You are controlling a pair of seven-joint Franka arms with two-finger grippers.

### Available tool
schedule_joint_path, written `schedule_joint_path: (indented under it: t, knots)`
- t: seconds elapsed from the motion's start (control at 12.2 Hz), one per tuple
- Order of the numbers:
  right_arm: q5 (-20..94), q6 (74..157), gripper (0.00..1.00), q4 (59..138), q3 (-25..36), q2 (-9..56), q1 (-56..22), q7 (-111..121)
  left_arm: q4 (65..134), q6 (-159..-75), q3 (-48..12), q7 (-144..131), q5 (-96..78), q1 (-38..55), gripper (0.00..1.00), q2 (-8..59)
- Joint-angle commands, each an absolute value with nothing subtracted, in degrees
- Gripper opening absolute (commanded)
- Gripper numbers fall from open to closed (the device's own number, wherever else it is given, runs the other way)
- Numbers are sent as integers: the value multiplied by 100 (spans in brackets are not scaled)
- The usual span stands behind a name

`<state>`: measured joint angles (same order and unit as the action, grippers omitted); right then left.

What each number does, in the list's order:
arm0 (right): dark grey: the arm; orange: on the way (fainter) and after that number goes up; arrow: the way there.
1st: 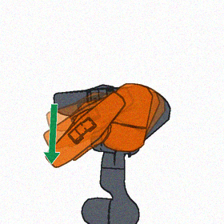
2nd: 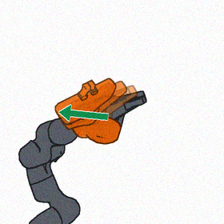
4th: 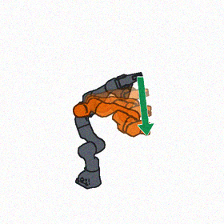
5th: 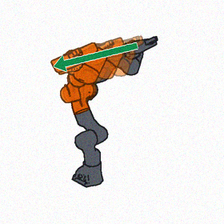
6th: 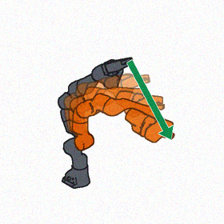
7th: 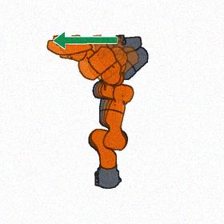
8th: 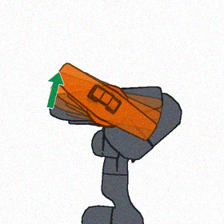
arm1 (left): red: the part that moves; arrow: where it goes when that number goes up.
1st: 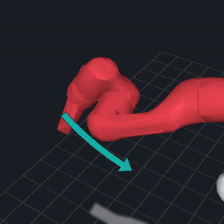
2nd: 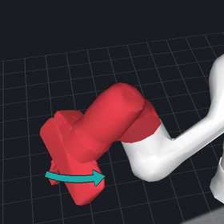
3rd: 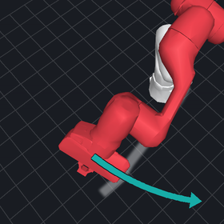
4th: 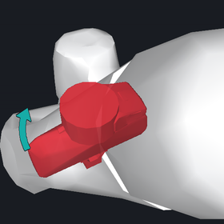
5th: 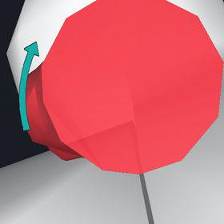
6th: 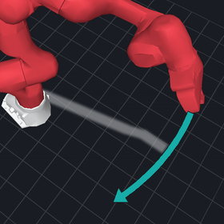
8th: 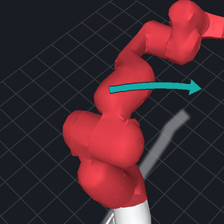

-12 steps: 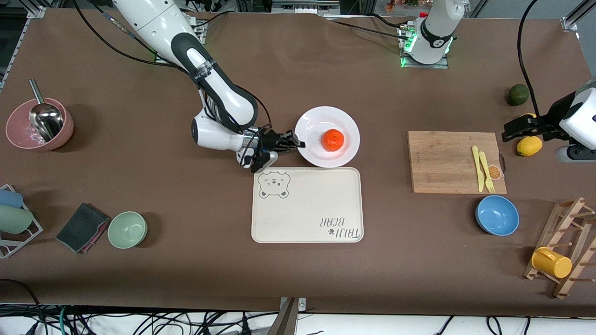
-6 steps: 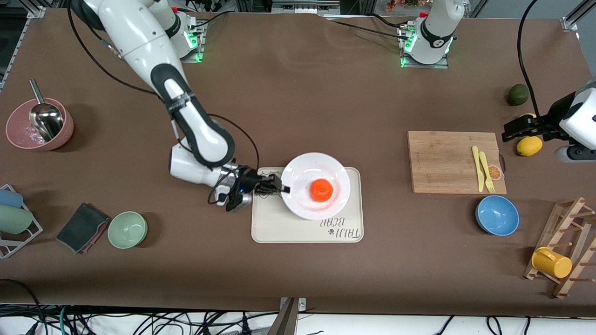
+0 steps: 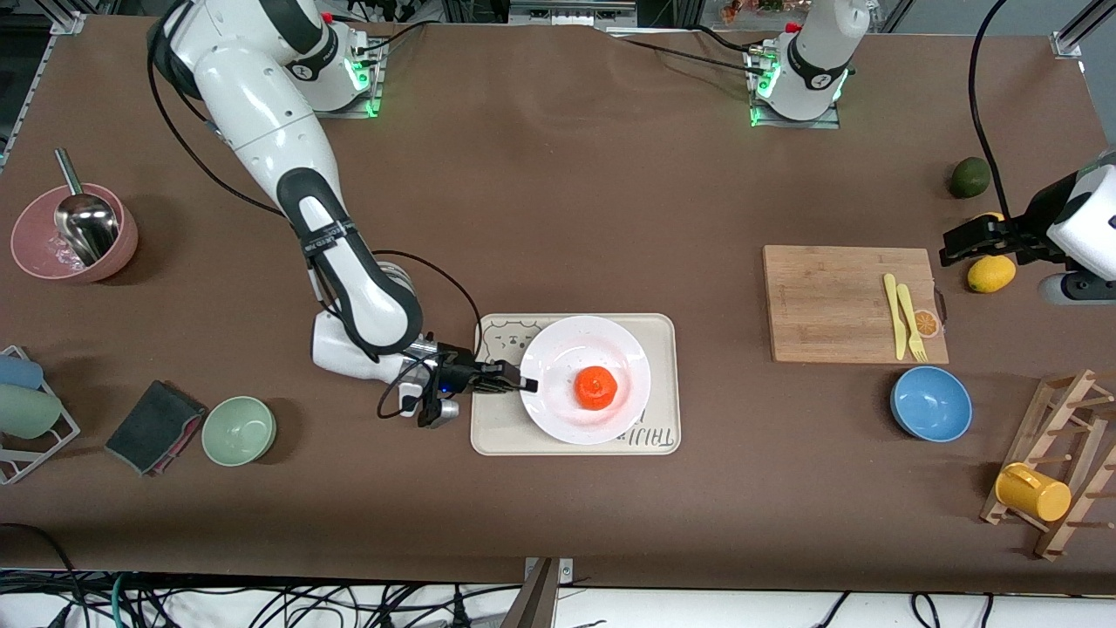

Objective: Place orange and plate with both arms
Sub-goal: 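Open the right gripper and release the plate rim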

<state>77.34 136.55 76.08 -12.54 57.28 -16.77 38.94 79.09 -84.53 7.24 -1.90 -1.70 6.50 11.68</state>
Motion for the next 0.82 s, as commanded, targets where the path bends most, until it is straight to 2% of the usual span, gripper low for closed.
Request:
schedule_joint_path:
  t: [0.0, 0.65, 0.73]
  knots:
    - [7621, 13597, 0, 7365, -1283, 5915, -1714, 3832, 7910, -8490, 738, -70, -334, 633, 100, 1143]
    - [7225, 13597, 0, 7427, -1283, 5959, -1705, 3850, 7910, -8490, 738, -70, -334, 633, 100, 1143]
    - [7164, 13597, 6, 7427, -1283, 5959, -1696, 3850, 7910, -8490, 738, -70, -334, 624, 100, 1143]
